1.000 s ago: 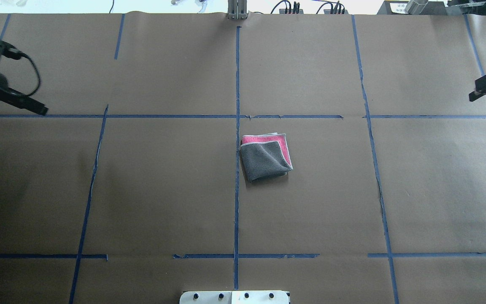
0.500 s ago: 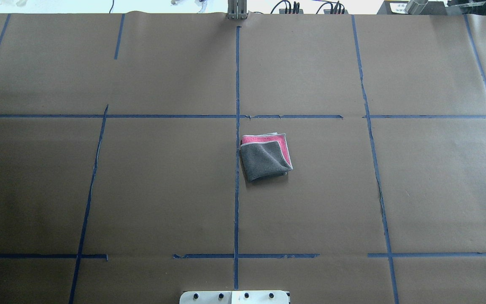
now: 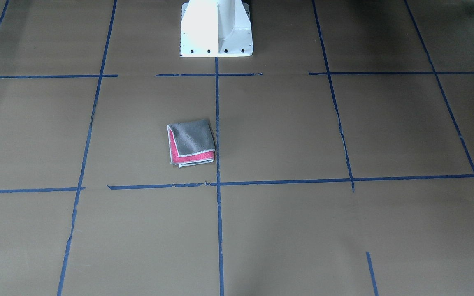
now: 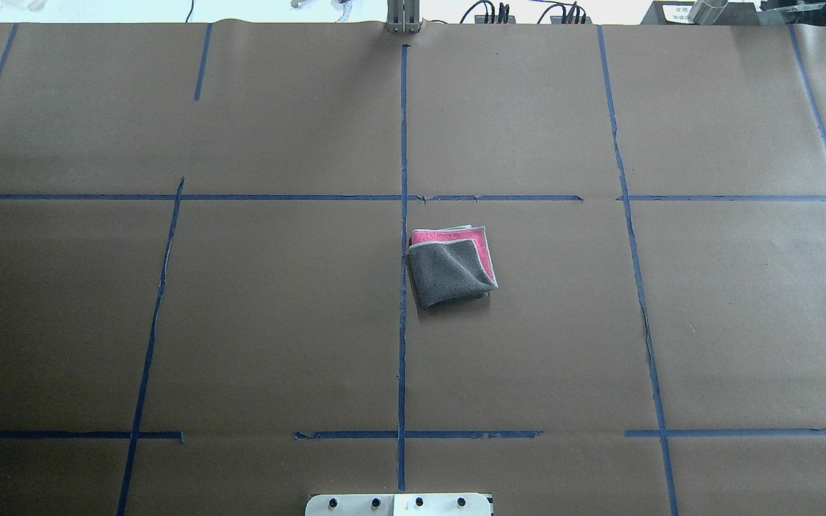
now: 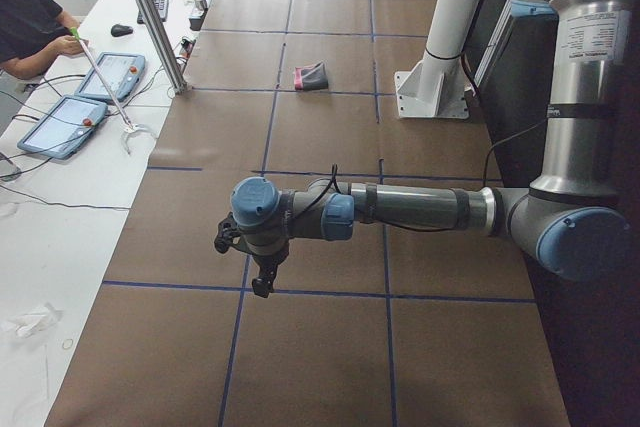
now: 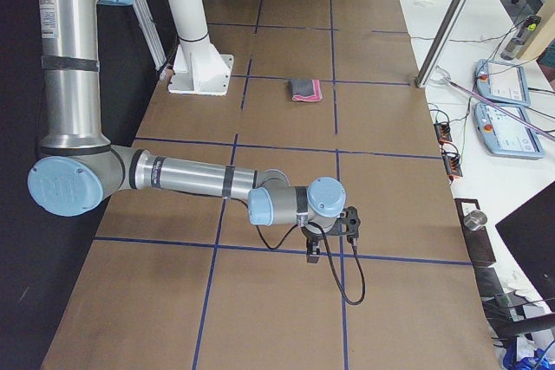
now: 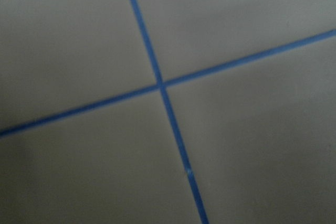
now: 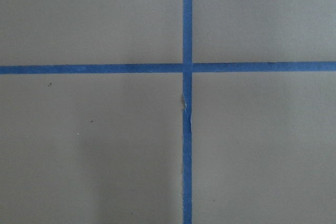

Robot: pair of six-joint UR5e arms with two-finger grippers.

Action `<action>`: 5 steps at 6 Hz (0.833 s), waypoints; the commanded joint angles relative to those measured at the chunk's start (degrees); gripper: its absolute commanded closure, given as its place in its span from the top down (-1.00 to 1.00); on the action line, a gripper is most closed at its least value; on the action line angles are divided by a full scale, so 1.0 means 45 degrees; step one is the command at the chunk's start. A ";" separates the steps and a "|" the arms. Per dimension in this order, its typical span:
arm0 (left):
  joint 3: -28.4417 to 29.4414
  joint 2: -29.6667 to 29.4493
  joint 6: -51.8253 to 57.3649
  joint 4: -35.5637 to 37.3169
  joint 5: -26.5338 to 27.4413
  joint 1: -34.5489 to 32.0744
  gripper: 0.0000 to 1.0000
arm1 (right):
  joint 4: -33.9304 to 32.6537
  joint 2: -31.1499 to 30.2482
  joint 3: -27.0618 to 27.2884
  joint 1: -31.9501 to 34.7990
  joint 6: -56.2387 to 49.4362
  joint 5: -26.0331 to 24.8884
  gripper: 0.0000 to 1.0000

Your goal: Fold towel twice with both arms

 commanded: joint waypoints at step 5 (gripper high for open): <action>-0.0280 -0.0007 -0.0006 0.1358 -0.0602 -0.0056 1.00 | -0.5454 0.1260 0.2641 0.0041 -0.3796 -0.1913 1.00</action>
